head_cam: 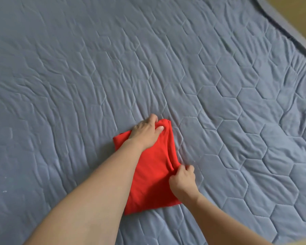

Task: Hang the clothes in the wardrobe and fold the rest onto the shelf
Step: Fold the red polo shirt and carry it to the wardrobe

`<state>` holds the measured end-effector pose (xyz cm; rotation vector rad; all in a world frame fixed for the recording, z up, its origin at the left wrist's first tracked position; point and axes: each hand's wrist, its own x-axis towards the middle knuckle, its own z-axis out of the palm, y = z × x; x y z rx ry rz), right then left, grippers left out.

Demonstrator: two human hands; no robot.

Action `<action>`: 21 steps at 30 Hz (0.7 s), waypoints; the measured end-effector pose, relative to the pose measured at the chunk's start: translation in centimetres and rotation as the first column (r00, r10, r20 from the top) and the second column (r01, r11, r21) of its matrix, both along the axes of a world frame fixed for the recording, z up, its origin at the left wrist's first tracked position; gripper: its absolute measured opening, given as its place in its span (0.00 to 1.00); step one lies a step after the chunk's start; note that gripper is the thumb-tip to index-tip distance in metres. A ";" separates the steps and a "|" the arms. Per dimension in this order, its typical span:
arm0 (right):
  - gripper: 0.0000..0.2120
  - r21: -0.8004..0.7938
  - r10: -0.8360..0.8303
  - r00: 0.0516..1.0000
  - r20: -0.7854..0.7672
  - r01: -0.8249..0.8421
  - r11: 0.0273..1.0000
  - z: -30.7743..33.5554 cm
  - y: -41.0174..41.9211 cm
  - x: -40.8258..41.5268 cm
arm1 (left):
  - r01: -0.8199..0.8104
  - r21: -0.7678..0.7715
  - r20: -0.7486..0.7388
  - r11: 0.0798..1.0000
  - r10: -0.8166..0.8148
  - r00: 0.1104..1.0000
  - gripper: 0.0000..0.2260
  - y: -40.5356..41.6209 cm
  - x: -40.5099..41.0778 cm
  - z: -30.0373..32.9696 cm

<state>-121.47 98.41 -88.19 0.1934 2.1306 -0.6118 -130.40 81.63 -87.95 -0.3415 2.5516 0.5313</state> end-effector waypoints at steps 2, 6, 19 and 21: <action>0.21 -0.079 -0.164 0.986 -0.023 0.162 0.984 0.4 -0.6 -0.4 | 0.097 -0.005 0.035 0.995 -0.097 0.995 0.24 -0.1 -0.1 -0.1; 0.30 -0.118 -0.089 0.995 -0.049 0.082 0.990 -0.2 -1.1 -1.2 | 0.209 0.021 0.118 0.978 -0.210 0.971 0.20 -0.5 -0.5 -0.2; 0.21 -0.250 -0.096 0.977 0.190 0.143 0.958 -1.1 -1.3 -1.8 | 0.077 0.076 0.177 0.994 -0.090 0.980 0.21 -1.0 -0.1 -0.2; 0.27 -0.275 -0.048 0.957 0.285 0.130 0.953 -1.1 -0.7 -1.9 | 0.091 0.121 0.217 0.988 -0.116 0.969 0.16 -1.7 -0.4 0.6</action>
